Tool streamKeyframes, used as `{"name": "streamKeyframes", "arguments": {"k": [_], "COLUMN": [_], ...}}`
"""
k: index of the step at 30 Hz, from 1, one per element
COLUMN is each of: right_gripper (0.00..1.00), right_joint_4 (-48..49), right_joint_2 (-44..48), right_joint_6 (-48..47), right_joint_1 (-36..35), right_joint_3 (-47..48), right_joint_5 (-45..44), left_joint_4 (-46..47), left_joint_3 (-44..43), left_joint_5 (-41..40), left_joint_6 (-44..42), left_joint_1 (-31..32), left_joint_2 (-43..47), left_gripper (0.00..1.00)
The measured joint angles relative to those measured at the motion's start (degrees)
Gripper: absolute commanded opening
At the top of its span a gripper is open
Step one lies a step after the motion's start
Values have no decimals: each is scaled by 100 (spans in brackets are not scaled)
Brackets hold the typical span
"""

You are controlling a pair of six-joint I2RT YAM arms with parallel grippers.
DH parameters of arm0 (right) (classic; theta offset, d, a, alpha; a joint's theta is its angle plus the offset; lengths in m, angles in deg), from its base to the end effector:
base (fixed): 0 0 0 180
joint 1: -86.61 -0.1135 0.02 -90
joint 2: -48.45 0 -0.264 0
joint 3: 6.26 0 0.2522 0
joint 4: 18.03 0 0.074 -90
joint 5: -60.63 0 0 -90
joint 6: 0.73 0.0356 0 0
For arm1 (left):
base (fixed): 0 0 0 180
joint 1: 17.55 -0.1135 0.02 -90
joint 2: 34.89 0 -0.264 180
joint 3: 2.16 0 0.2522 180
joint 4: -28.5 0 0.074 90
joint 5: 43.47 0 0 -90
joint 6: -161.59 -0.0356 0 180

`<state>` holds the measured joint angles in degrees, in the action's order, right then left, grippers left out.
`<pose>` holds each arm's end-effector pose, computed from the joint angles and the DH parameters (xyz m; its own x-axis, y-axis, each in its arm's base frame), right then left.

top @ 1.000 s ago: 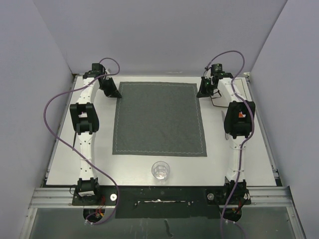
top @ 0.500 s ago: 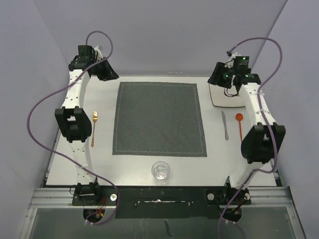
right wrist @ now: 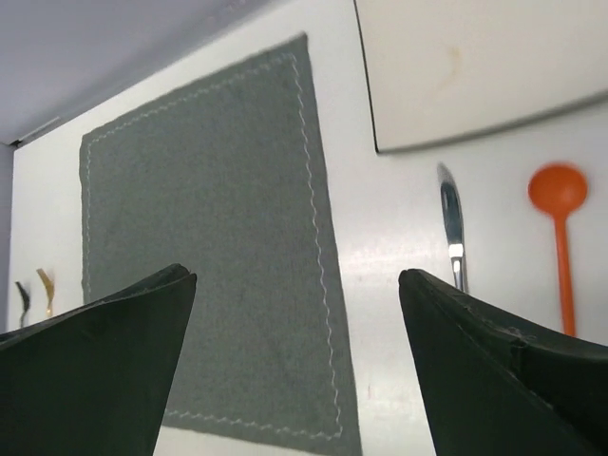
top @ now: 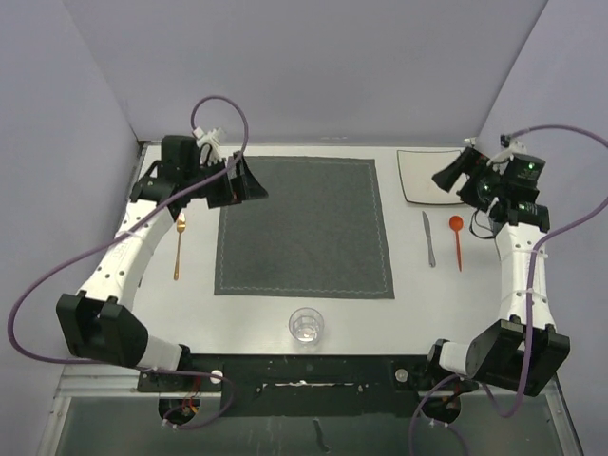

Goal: Set the dinner table for one person
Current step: Flatten out the napkin at the center of the board, then pick up the plate at the center of the board.

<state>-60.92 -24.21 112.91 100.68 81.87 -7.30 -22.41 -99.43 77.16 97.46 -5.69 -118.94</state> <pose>0.2742 -0.0549 0.3835 -0.4486 0.4955 -0.7438 0.0891 0.8529 0.5145 0.3104 -0.0837 0.3698 -0.7877 -0.2182 -0.5761 0.2531 0.7380 -0.6256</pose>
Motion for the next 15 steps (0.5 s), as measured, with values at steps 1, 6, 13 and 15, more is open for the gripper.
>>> {"name": "streamKeyframes", "arguments": {"k": [1,6,13,15], "right_gripper": [91,92,89,86], "right_joint_4": [-4,-208,295,525], "right_joint_2": [24,101,129,37], "right_joint_6": [131,704,1622,1932], "right_joint_1": [205,981,1414,1502], "right_joint_3": [-299,-1158,-1268,-1362], "right_joint_5": [170,789,1526,1683], "left_joint_4": [13,-9,-22,0], "left_joint_3": [271,1246,1786,1829], "left_joint_5": [-35,-254,-365,-363], "left_joint_6": [20,85,223,227], "left_joint_1": [59,570,907,931], "left_joint_2": [168,739,1672,1823], "left_gripper": [98,98,98,98]}}
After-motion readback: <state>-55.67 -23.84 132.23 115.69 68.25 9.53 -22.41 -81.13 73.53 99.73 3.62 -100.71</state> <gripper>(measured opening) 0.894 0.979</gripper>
